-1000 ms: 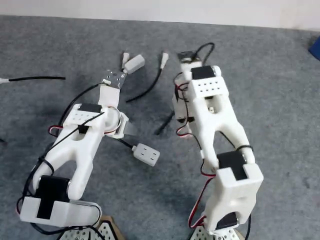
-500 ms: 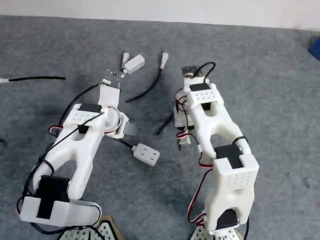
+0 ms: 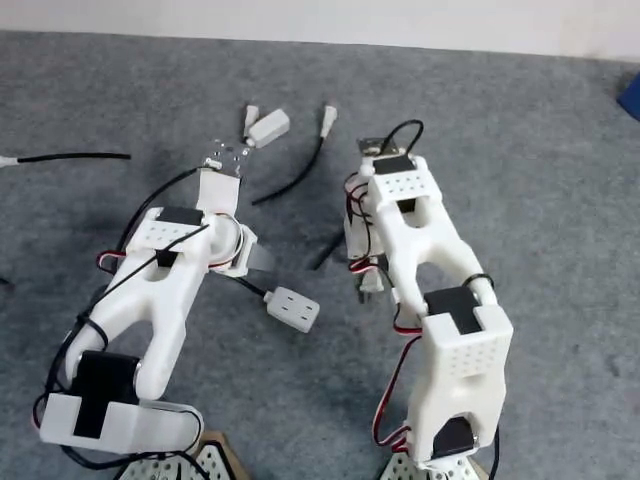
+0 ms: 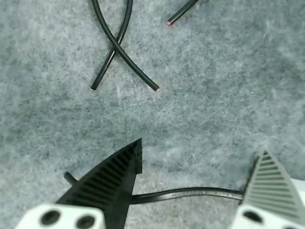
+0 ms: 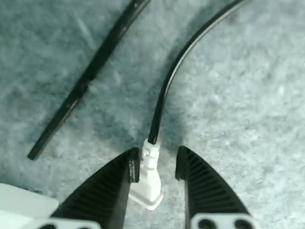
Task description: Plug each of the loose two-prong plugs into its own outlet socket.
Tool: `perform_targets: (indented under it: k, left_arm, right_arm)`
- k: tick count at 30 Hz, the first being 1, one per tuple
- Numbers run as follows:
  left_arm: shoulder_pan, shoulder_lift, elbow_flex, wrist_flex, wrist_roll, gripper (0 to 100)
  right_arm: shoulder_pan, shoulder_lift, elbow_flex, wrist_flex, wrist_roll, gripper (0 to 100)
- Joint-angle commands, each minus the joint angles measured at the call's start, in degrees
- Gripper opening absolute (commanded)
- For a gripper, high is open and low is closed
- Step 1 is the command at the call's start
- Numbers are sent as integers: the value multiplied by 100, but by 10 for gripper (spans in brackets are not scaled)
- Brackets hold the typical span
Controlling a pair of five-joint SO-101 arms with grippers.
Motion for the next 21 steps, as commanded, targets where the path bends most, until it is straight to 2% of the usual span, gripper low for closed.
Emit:
perform_targets:
  k: [1,8,9,11,14,17,21]
  left_arm:
    - [57,-171,-40,35,0,351]
    - [57,-171,-40,35,0,351]
    - [57,-171,-40,35,0,351]
    - [57,-171,-40,35,0,351]
    - [57,-171,-40,35,0,351]
    - [66,-163,-40,18,0,351]
    - [259,-215,-48,26,0,351]
  right_arm:
    - [-31,-31,57,-321,88,135]
    - [-84,31,488,-857,290,130]
    - [-84,31,497,-857,290,112]
    - [-84,31,497,-857,281,16]
    - [-57,31,462,-848,273,7]
    - [-84,-31,233,-629,255,7]
    - [-189,-567,-1059,338,-62,7]
